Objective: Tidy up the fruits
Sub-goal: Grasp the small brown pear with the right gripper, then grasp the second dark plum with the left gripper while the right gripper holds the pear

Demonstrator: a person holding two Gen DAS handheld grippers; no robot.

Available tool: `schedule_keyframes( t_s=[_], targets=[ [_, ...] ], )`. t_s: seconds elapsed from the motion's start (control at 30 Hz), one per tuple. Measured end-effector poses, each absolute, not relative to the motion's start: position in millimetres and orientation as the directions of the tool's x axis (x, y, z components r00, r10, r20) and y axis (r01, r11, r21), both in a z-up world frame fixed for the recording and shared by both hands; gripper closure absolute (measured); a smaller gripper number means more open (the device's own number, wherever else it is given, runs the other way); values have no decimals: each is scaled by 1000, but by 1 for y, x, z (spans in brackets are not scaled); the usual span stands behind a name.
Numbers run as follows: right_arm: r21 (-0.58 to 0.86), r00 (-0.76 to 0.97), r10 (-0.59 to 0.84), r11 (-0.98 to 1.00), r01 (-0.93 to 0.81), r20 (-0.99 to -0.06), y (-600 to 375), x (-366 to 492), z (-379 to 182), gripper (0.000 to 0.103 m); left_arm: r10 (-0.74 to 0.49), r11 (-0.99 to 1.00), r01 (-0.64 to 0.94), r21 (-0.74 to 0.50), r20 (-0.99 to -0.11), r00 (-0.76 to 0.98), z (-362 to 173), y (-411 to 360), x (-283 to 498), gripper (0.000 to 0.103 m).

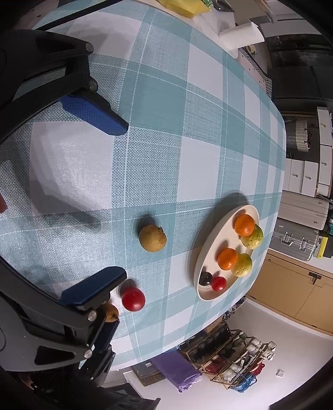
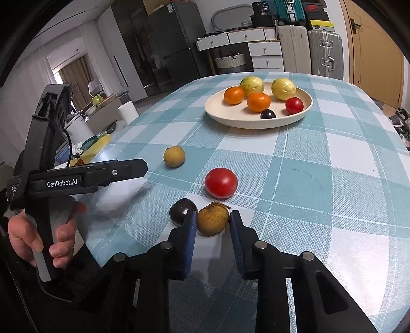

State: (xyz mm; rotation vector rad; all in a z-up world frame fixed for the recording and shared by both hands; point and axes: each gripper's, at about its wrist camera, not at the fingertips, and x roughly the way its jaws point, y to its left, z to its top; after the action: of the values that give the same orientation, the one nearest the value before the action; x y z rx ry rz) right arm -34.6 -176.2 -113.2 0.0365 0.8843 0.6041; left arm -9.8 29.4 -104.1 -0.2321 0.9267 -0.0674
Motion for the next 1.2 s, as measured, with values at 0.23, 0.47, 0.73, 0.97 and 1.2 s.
schedule_keyframes(
  t_s=[0.23, 0.47, 0.73, 0.97, 1.2],
  targets=[
    [306, 490, 521, 837, -453, -699, -185, -31, -112, 76, -164, 974, -28, -225, -787, 595, -104, 26, -11, 1],
    [335, 493, 535, 834, -439, -686, -189, -30, -111, 76, -170, 973, -26, -230, -788, 591, -103, 25, -11, 1],
    [363, 502, 545, 833, -418, -671, -196, -29, -110, 76, -244, 962, 48, -270, -764, 597, -98, 13, -16, 1],
    [366, 523, 540, 838, -404, -659, -202, -26, -108, 76, -302, 952, 144, -269, -763, 572, -97, -11, -18, 1],
    [362, 547, 535, 843, -399, -644, -207, -22, -101, 76, -311, 950, 203, -238, -797, 518, -104, -31, -16, 1]
  ],
)
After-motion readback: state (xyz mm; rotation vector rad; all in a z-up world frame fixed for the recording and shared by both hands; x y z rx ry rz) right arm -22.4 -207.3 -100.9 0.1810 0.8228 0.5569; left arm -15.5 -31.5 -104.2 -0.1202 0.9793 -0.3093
